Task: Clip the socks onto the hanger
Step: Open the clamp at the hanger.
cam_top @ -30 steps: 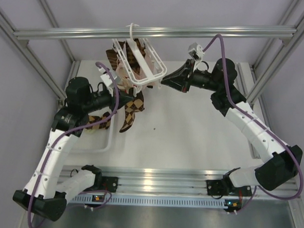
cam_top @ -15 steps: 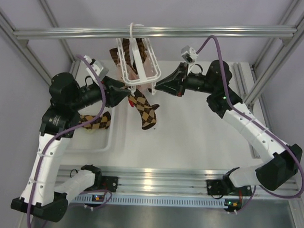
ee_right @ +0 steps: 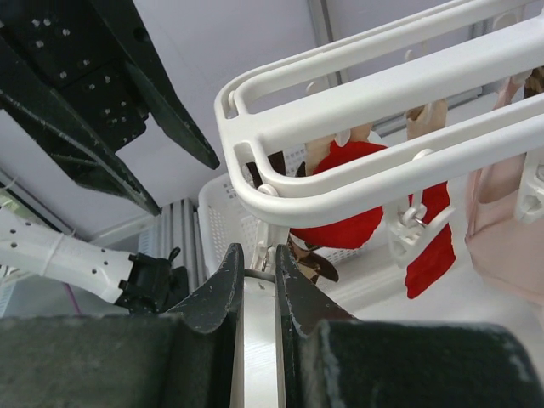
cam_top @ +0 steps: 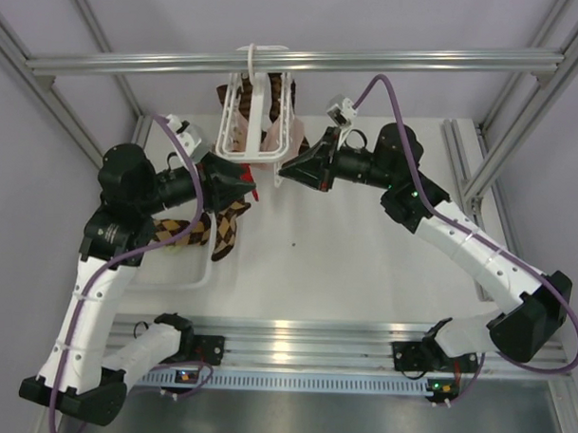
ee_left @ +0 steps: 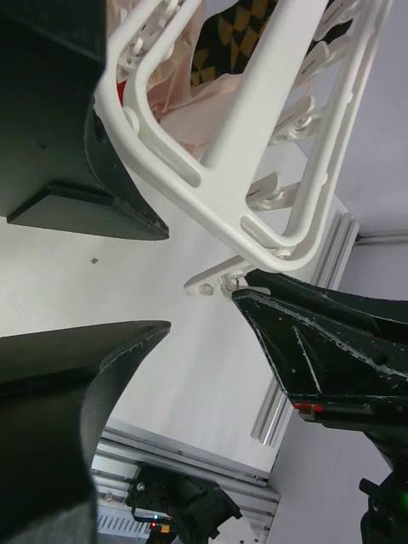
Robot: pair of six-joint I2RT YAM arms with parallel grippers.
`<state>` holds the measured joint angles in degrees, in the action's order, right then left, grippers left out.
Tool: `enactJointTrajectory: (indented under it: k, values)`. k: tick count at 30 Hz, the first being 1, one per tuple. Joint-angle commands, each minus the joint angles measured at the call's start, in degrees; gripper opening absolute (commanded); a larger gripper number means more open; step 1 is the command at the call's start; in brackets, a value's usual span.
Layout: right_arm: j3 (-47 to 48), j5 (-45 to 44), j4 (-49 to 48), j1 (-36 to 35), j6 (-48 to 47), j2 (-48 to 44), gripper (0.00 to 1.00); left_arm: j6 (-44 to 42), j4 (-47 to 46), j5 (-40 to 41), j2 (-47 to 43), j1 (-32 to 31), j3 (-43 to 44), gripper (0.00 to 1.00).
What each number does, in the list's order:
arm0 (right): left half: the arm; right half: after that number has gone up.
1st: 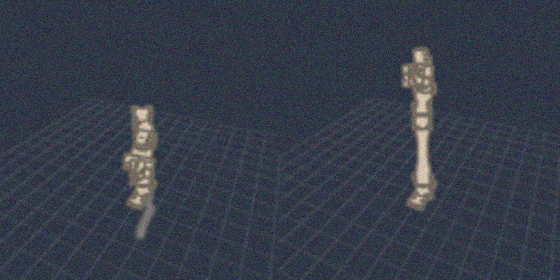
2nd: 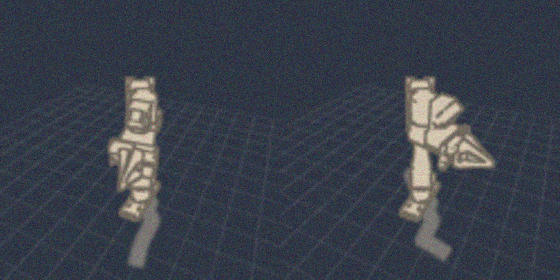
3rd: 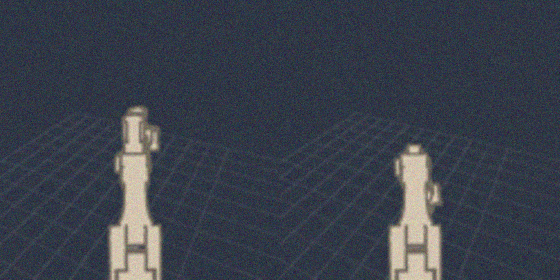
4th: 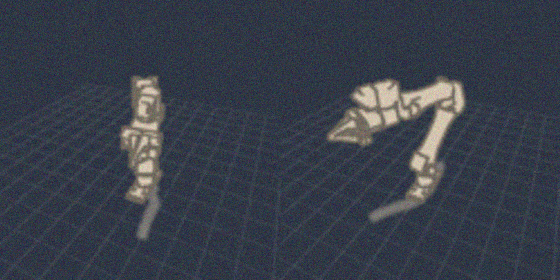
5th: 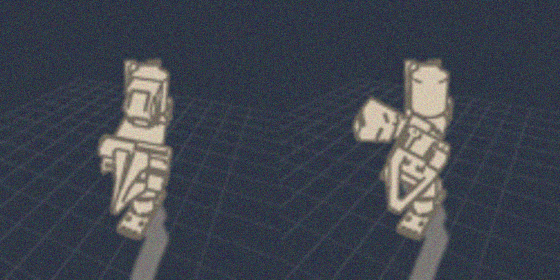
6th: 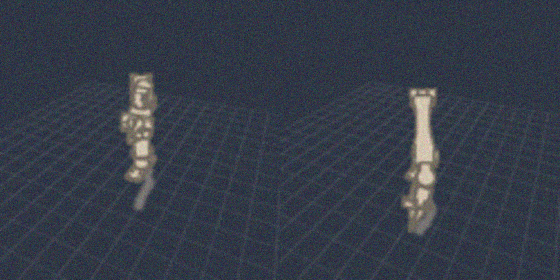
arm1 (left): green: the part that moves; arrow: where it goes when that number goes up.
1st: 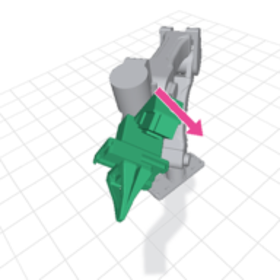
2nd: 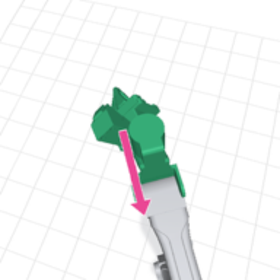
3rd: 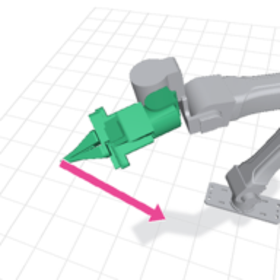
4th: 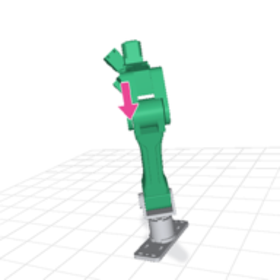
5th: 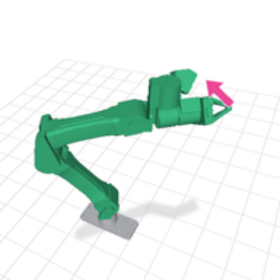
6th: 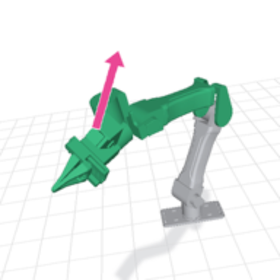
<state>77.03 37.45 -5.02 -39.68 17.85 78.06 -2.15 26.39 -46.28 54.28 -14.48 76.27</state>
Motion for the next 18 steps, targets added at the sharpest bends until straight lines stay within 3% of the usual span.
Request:
enactJointTrajectory:
  k: [1,8,18]
  values:
    - [2.6,-7.5,0.7,-2.0,1.1,-1.3,0.0,2.1,-6.4,4.4,-2.6,-1.2,-3.6,0.47]
    - [3.6,-12.1,0.4,-4.0,3.6,-0.3,0.0,2.7,-13.8,12.7,-5.1,-5.6,-11.3,0.49]
    - [5.6,-16.1,2.2,-6.6,3.9,1.3,0.0,3.8,-25.1,22.1,-3.5,-10.0,-17.2,0.6]
